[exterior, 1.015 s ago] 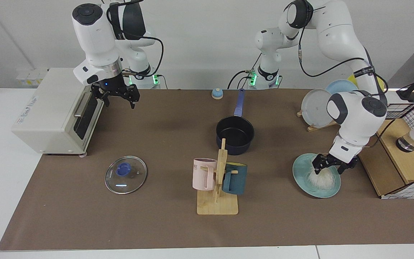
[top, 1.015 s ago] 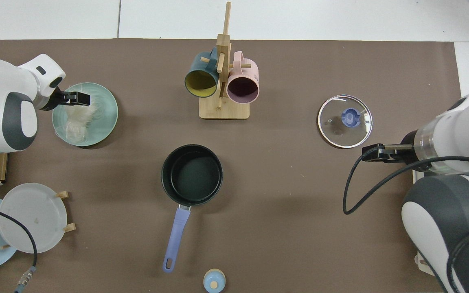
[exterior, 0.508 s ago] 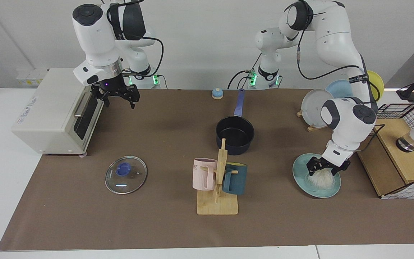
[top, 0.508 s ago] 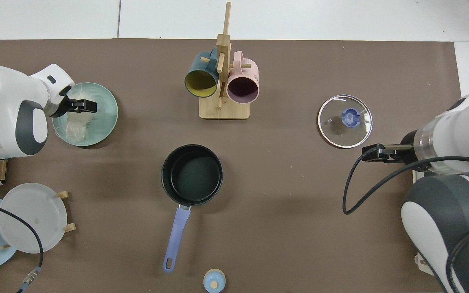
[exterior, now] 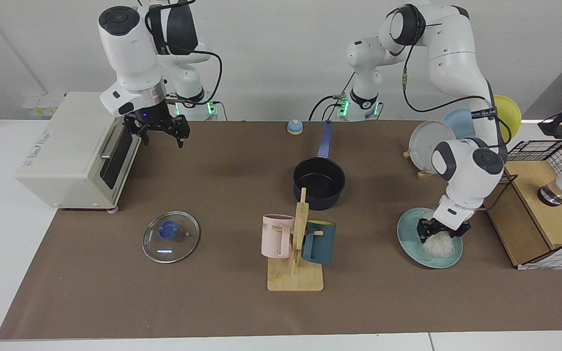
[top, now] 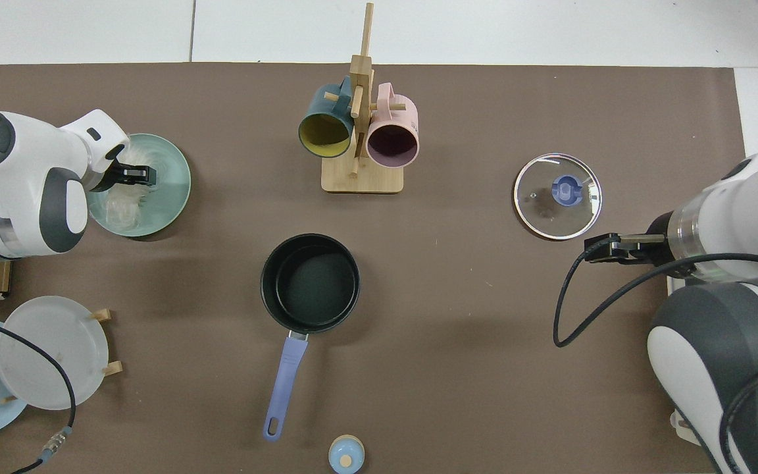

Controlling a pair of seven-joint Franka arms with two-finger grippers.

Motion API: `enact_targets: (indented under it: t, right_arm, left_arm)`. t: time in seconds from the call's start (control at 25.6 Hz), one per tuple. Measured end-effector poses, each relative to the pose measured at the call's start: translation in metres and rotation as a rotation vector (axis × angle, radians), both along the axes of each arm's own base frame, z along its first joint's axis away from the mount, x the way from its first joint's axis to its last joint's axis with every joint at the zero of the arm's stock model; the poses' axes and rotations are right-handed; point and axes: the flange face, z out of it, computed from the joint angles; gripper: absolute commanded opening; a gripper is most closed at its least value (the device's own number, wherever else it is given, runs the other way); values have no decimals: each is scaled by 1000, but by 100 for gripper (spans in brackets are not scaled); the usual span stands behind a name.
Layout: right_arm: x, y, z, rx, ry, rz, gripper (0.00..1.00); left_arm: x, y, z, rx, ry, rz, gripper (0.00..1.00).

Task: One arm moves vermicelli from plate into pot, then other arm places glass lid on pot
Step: 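Close the left gripper on the vermicelli and lift it, then carry the vermicelli with the left gripper over the dark saucepan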

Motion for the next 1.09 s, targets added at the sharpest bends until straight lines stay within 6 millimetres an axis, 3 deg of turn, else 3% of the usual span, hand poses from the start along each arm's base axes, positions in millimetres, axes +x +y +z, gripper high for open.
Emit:
enact_targets:
  t: [0.39,0.51,0.7,0.98,1.09]
  right_arm:
    - [11,-2,-6,6,-34,-2,99]
    - [25,-6,-11,10,-45,-12,99]
    - [59,-17,-29,20,-69,-31,99]
    - [103,-29,-86,33,-110,-48,99]
    - [118,-28,-117,40,-126,-46,99]
  left_arm:
    - [6,1,16,8,4,-11,0]
    - [8,-1,31,8,14,-16,0]
    - [0,-14,74,10,39,-33,0]
    - [-28,-61,137,7,113,-25,0]
    - [-45,-99,153,3,154,19,0]
